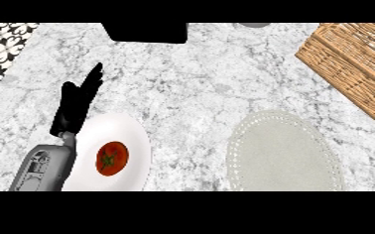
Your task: Pick the eggplant from the placemat and place it in the basket
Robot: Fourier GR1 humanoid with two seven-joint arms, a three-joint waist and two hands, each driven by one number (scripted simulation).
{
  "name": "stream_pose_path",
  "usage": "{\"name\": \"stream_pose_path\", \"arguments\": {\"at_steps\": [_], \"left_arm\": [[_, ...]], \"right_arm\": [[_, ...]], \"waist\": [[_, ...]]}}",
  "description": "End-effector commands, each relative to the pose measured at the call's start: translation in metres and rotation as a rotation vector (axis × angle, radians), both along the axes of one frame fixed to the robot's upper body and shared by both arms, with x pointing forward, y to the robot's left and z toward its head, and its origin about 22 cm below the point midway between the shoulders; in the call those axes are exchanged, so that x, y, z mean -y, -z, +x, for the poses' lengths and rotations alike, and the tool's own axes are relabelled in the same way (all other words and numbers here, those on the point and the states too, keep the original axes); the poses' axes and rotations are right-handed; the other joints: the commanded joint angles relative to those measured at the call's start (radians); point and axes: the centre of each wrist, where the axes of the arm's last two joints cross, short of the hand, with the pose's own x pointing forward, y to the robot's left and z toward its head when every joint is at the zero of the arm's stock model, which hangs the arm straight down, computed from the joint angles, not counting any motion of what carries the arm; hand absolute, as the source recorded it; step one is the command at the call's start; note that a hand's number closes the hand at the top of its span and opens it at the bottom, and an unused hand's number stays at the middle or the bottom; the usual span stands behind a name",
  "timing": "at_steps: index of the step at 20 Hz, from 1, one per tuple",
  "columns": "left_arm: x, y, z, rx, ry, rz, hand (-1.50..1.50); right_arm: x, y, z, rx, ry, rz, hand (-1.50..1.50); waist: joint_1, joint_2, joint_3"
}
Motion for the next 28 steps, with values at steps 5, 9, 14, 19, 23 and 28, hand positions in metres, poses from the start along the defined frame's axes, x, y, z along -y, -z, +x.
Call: {"name": "stream_pose_path", "arguments": {"at_steps": [5,9,14,19,23,28], "left_arm": [[-0.020,-0.012,0.008,0.004,-0.003,0.002,0.00],[-0.003,-0.003,0.010,0.023,-0.006,0.015,0.00],[-0.002,0.005,0.001,0.005,-0.006,0.005,0.00],[-0.004,-0.015,0.009,0.015,0.003,-0.013,0.00],[0.003,0.010,-0.001,0.023,-0.019,0.011,0.00],[0.002,-0.004,0.007,0.004,-0.004,0.008,0.00]], "right_arm": [[0.001,0.034,0.032,-0.038,-0.031,-0.037,1.50],[0.019,0.074,0.031,-0.161,0.008,0.117,1.50],[0.016,0.077,0.039,-0.189,0.006,0.243,-1.50],[0.018,0.089,0.040,-0.079,-0.007,0.359,-1.50],[0.036,0.077,0.027,0.038,0.030,0.481,-1.50],[0.059,0.060,0.008,0.131,0.169,0.589,-1.50]], "waist": [[-0.002,0.000,0.000],[0.002,0.007,0.001],[0.000,0.002,0.001],[0.001,0.003,0.002],[-0.004,0.006,0.002],[0.006,0.011,0.003]]}}
